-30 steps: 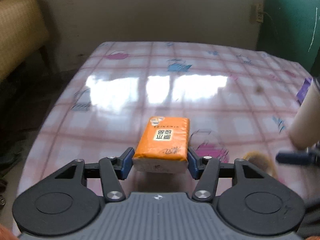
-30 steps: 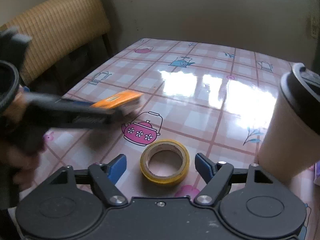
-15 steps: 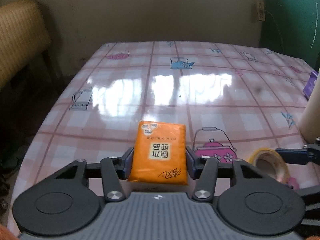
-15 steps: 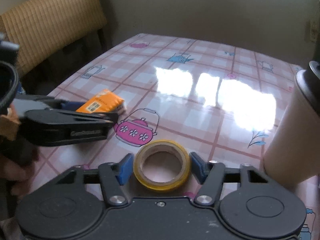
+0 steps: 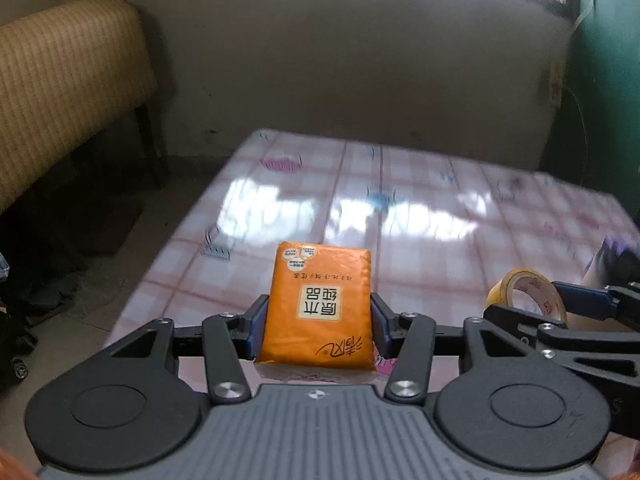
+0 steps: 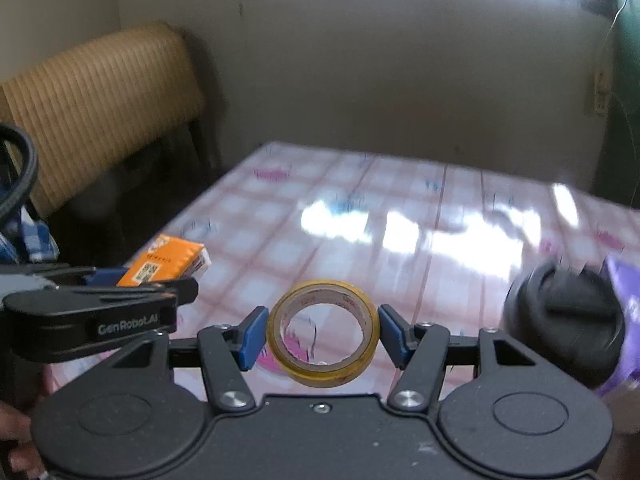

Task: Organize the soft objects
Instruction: 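Lift the tissue pack and tape roll and carry them toward the box lid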

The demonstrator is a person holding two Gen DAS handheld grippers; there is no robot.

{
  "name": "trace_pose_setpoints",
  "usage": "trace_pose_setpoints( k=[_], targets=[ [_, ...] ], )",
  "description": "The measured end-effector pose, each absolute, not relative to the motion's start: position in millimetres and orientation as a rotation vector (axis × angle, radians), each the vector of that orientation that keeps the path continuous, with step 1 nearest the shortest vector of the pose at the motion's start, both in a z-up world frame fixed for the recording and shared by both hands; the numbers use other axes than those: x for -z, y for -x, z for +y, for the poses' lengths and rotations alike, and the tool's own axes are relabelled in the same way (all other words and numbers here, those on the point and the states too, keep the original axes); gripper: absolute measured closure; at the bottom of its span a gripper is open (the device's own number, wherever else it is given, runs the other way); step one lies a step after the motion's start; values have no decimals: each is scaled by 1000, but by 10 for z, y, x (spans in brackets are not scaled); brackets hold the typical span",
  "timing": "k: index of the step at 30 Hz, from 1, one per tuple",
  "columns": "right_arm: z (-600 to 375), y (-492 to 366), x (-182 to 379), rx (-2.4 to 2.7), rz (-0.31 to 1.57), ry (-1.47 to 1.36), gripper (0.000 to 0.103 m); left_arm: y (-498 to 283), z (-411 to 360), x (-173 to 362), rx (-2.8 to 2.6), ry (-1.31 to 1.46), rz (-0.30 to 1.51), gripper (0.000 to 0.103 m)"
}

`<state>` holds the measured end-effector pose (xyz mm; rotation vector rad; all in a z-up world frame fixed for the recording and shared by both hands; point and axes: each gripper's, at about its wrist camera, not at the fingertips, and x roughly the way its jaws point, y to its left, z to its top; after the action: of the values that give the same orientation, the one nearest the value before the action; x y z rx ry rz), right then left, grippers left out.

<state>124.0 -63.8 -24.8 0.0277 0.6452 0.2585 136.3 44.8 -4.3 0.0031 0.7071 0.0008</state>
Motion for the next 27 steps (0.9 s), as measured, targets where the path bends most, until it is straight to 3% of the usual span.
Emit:
trace_pose_setpoints(
  k=[16,27],
  targets=[
    [-980,-987,-857,-256,554,-49,32,-1198,248,-698,6,18,651,51],
    [-1120,-1111,-1033,-217,530,-40,32,-1294,110,-844,2,-2,625,51]
  ],
)
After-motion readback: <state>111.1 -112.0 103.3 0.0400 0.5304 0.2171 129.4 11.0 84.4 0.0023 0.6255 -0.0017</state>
